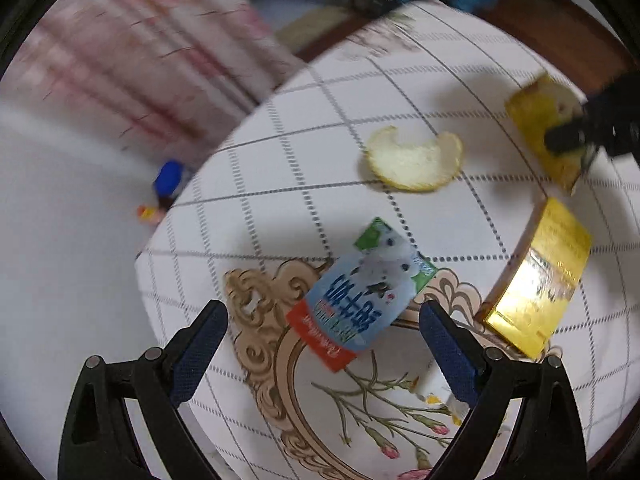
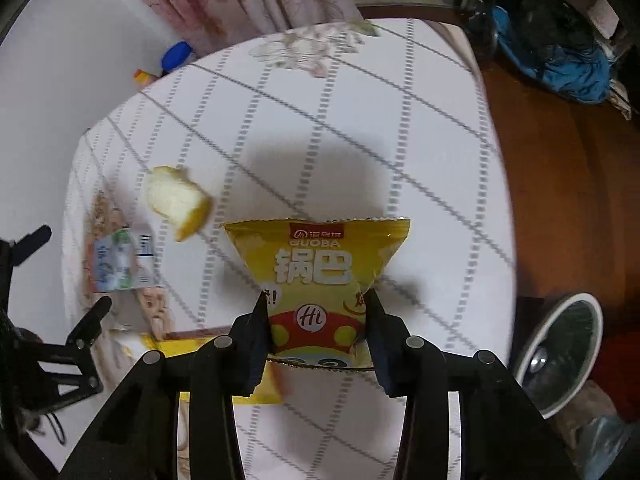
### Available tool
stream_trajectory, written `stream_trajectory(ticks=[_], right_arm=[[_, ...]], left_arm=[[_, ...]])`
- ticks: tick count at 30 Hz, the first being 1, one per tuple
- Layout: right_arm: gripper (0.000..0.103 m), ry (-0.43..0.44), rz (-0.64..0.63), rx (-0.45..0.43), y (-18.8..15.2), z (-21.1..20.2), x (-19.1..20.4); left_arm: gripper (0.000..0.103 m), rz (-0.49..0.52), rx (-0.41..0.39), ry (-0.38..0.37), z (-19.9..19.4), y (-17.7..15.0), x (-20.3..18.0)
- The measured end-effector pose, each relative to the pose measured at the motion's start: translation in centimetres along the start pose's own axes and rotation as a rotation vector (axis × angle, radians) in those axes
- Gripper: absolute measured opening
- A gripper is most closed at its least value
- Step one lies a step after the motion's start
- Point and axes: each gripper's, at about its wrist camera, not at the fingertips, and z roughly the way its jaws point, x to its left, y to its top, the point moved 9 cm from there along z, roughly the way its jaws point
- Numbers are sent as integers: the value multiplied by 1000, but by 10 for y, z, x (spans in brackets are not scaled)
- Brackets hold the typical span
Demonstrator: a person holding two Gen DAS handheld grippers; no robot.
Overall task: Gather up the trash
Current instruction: 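Grasp the yellow GUOBA snack bag with the right tool while the left tool grasps the milk carton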
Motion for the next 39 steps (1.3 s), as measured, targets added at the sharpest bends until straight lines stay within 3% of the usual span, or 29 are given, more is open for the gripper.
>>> stream_trajectory(ticks=[5, 6, 7, 9, 12, 15, 17, 18, 20, 23, 27, 30, 34, 39], right_arm=[[45, 3, 4, 17, 2, -1, -10], [45, -3, -2, 18, 2, -1, -10], [45, -9, -7, 19, 3, -1, -10], [45, -13, -9, 20, 5, 0, -9], [45, -18, -12, 20, 8, 0, -7], [44, -13, -12, 20, 6, 0, -6], [43, -5, -7, 25, 3, -1, -5], [43, -6, -4, 28, 1, -2, -5], [43, -8, -8, 30, 0, -2, -2], [44, -21, -11, 23, 3, -2, -1], [45, -18, -3, 47, 3, 3, 3], [46, -35, -10, 47, 4, 5, 3], [46, -38, -2, 44, 8, 7, 7], [42, -42, -2, 17, 5, 9, 11]], left_arm=[[97, 121, 6, -49, 13, 9, -20], [93, 130, 11, -55, 14, 10, -22], [75, 139, 20, -63, 16, 10, -23], [58, 148, 37, -70, 21, 12, -28], [57, 131, 38, -74, 19, 13, -29], [57, 24, 45, -89, 17, 10, -18], [57, -163, 126, -72, 24, -4, 4], [57, -282, 180, -92, 28, -12, 14], [57, -479, 181, -167, 28, -21, 30], [58, -599, 169, -232, 32, -26, 43], [59, -520, 209, -286, 47, -26, 27], [63, -465, 199, -234, 53, -26, 23], [52, -461, 170, -175, 50, -24, 22], [51, -449, 136, -84, 38, -29, 11]])
